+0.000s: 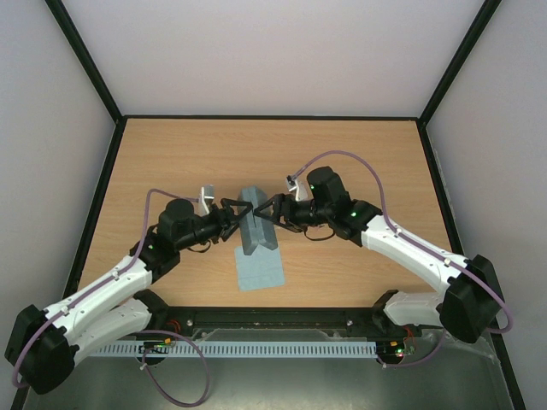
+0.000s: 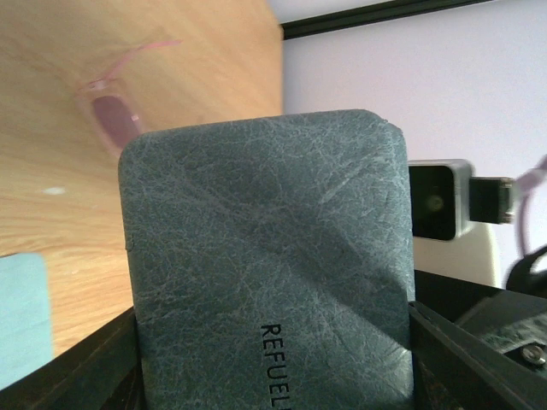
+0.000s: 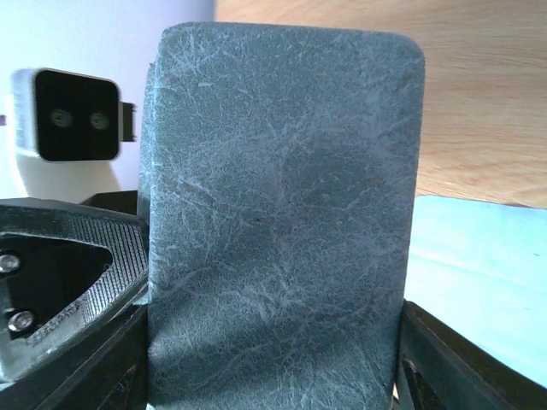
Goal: Organize the sunglasses
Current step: Open the sunglasses case, then place the sunglasses case at the center of the board.
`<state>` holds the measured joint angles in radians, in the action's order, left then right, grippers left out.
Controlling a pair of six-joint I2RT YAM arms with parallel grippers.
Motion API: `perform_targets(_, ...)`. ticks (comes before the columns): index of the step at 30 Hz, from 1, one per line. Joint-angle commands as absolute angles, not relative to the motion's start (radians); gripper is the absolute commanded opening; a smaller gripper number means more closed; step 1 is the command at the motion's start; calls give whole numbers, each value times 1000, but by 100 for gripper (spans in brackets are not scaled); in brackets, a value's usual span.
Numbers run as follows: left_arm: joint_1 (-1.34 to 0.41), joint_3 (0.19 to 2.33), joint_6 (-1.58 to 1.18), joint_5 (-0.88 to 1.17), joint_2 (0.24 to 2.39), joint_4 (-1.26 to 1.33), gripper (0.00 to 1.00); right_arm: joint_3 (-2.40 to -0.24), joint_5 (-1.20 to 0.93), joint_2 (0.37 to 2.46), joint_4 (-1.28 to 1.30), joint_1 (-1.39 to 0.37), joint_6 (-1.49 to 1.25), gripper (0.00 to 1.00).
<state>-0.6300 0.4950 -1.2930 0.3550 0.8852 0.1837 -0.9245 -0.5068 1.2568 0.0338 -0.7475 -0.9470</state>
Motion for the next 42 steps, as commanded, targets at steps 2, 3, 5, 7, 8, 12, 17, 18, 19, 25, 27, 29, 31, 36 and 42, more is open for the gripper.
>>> perform_targets(2,-641,547,-1222,349,903,84,74,-965,-430,1282,177,-776,-835,42)
perform_targets(3,-641,547,-1219,348,907,82,74,-965,-426,1282,183,-778,-832,42)
perform_targets(5,-642,549,-1212,343,914,72,75,-963,-422,1287,187,-778,-828,42)
perform_targets(7,-641,554,-1201,339,920,61,77,-963,-413,1292,198,-778,-821,42)
perform_targets(8,-642,556,-1198,336,922,53,77,-963,-407,1293,203,-779,-817,42)
perform_targets(12,-641,560,-1191,330,928,47,82,-961,-400,1300,210,-778,-809,42)
perform_targets(17,-638,571,-1184,318,922,25,91,-952,-398,1306,191,-778,-811,42)
perform_targets(18,-633,577,-1177,314,914,7,92,-953,-394,1309,187,-779,-809,42)
perform_targets(19,-624,582,-1164,310,899,-10,93,-956,-390,1318,183,-779,-807,42)
perform_targets(25,-495,609,-1097,314,790,-176,100,-1061,-317,1407,244,-778,-732,42)
perform_targets(27,-465,604,-1088,329,768,-200,99,-1125,-263,1457,293,-777,-682,42)
perform_targets(29,-453,589,-1085,331,748,-207,99,-1196,-202,1513,345,-777,-643,41)
perform_targets(31,-448,572,-1088,334,735,-206,99,-1271,-110,1573,400,-780,-577,40)
perform_targets(36,-441,538,-1086,337,707,-204,100,-1399,-21,1681,455,-782,-506,40)
perform_targets(42,-419,509,-1086,347,668,-206,99,-1433,-116,1765,387,-784,-529,39)
